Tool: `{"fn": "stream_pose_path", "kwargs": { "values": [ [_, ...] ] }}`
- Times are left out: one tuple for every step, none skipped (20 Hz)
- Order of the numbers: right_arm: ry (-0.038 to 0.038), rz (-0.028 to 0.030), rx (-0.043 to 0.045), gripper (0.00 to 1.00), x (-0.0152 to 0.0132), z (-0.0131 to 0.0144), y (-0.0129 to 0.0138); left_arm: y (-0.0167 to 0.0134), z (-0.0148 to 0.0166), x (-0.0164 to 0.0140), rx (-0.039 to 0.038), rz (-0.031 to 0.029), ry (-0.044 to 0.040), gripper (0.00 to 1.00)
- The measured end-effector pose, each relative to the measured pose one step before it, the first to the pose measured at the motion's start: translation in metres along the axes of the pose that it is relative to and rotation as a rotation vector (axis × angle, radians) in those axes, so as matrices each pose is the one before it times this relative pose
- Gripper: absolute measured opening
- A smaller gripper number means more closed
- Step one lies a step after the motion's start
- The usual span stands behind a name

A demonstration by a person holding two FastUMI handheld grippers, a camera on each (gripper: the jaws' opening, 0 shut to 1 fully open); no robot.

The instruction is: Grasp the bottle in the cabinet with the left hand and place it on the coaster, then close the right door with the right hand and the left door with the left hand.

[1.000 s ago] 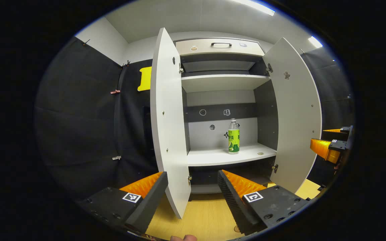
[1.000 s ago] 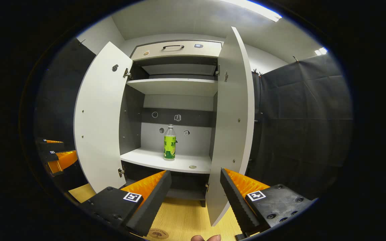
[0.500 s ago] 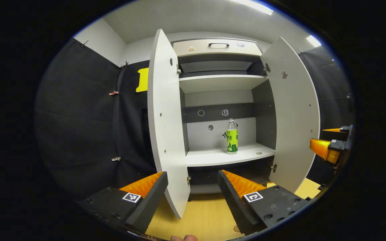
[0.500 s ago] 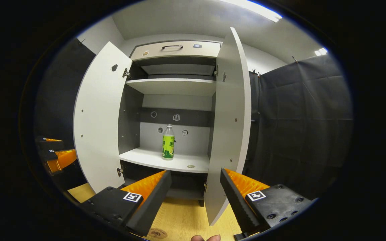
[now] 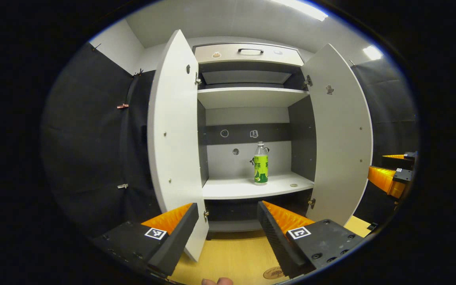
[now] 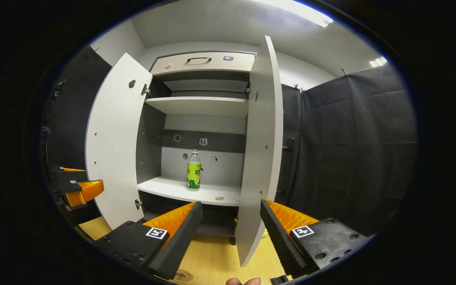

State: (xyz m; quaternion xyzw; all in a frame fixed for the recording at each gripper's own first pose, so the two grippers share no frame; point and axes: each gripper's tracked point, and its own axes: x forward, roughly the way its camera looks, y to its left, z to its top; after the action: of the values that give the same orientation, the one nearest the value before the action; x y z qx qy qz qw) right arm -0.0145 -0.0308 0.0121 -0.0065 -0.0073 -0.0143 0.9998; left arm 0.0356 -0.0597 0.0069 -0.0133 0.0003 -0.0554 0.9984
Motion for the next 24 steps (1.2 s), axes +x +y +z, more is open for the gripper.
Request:
{"fn": "stream_pose_path", "kwargs": {
  "values": [
    [-0.00048, 0.00237, 0.00238, 0.98, 0.00021, 0.00088, -0.00295, -0.00842, 0.00384, 0.0113, -0.00172, -0.01059, -0.00466, 0.95],
    [0.00074, 0.00067, 0.00348, 0.98, -0.00077, 0.00016, -0.00257, -0.00843, 0.00319, 0.01196, -0.00322, -0.01456, -0.00475, 0.95],
    [0.00283, -0.00162, 0.00517, 0.98, -0.00005, -0.00084, -0.00341, -0.00971, 0.00566, 0.0134, -0.00607, -0.01784, -0.00571, 0.95],
    [0.00373, -0.00109, 0.00686, 0.98, -0.0003, -0.00093, -0.00286, -0.00914, 0.00473, 0.0147, -0.00897, -0.01865, -0.00428, 0.95],
    [0.00489, -0.00407, 0.00521, 0.98, -0.00094, -0.00182, -0.00386, -0.00987, 0.00438, 0.0148, -0.01046, -0.02135, -0.00343, 0.95],
    [0.00546, -0.00484, 0.00275, 0.98, -0.00062, -0.00182, -0.00327, -0.00738, 0.00354, 0.01589, -0.01313, -0.01723, -0.00059, 0.95],
    [0.00275, -0.00495, -0.001, 0.98, 0.00047, -0.00109, -0.00303, -0.00703, 0.00222, 0.01618, -0.01218, -0.01793, 0.00279, 0.95],
    [0.00159, -0.00622, -0.0035, 0.98, 0.00143, -0.00022, -0.00279, -0.00506, 0.00049, 0.01583, -0.01056, -0.01342, 0.00578, 0.95],
    [-0.0024, -0.00499, -0.00178, 0.98, 0.00069, 0.00021, -0.00279, -0.00493, 0.00073, 0.01582, -0.00586, -0.01439, 0.00614, 0.95],
    [-0.00631, -0.00488, 0.00051, 0.98, 0.0, 0.00091, -0.00288, -0.00237, -0.00018, 0.01541, 0.00093, -0.00865, 0.00336, 0.95],
    [-0.00143, -0.008, 0.00237, 0.98, 0.00069, -0.0007, -0.00277, -0.00151, 0.0008, 0.01575, 0.0062, -0.00504, 0.00229, 0.95],
    [0.00548, -0.00236, 0.00395, 0.98, -0.00006, -0.00218, -0.00169, -0.00011, -0.00017, 0.01661, 0.00622, -0.00283, 0.00187, 0.94],
    [0.00283, 0.00073, 0.00512, 0.98, -0.00008, -0.00139, -0.00105, -0.00083, 0.00066, 0.01334, -0.00047, -0.00438, 0.00098, 0.95],
    [-0.00138, -0.00142, 0.00228, 0.98, 0.00012, 0.00008, -0.00218, -0.00057, 0.00085, 0.01462, -0.00206, -0.00367, -0.00181, 0.95],
    [-0.00089, 0.0024, 0.00022, 0.98, 0.00053, -0.00035, -0.00118, 0.0011, 0.00177, 0.01642, 0.00013, -0.00178, 0.00051, 0.95],
    [0.00139, 0.00328, -0.00178, 0.98, 0.00137, -0.00091, -0.00064, 0.00043, 0.00149, 0.01311, 0.00283, 0.00081, -0.00236, 0.95],
    [0.00463, 0.00164, -0.00229, 0.98, 0.00114, -0.00196, -0.00138, 0.00085, 0.00255, 0.0132, 0.00814, 0.0028, -0.00268, 0.95],
    [0.00548, -0.00044, 0.0007, 0.98, 0.00116, -0.0015, -0.00227, 0.00003, 0.00166, 0.01372, 0.01182, 0.00015, -0.00169, 0.95],
    [0.00274, -0.00222, 0.00173, 0.98, 0.00094, -0.00038, -0.00261, -0.00045, 0.00071, 0.01333, 0.01274, -0.00219, 0.00123, 0.95],
    [0.00275, -0.00291, 0.00186, 0.98, 0.0004, -0.00048, -0.00298, -0.00133, -0.00072, 0.01295, 0.00518, -0.00337, 0.00193, 0.95],
    [0.00634, -0.00357, 0.00083, 0.98, 0.00057, -0.00188, -0.00303, -0.00059, -0.00189, 0.01174, -0.00575, -0.00393, 0.00664, 0.95],
    [0.00743, -0.00445, 0.0001, 0.98, -0.00089, -0.0026, -0.00395, 0.00102, -0.00307, 0.01106, -0.00901, -0.00113, 0.00658, 0.95],
    [0.00372, -0.00376, 0.00057, 0.98, -0.00091, -0.00247, -0.00346, 0.00321, -0.00187, 0.01204, -0.00385, 0.00736, 0.00235, 0.95],
    [0.00479, -0.0071, -0.0013, 0.98, -0.00086, -0.00204, -0.00421, 0.0046, -0.00194, 0.0114, 0.00497, 0.00912, 0.00356, 0.95]
  ]
}}
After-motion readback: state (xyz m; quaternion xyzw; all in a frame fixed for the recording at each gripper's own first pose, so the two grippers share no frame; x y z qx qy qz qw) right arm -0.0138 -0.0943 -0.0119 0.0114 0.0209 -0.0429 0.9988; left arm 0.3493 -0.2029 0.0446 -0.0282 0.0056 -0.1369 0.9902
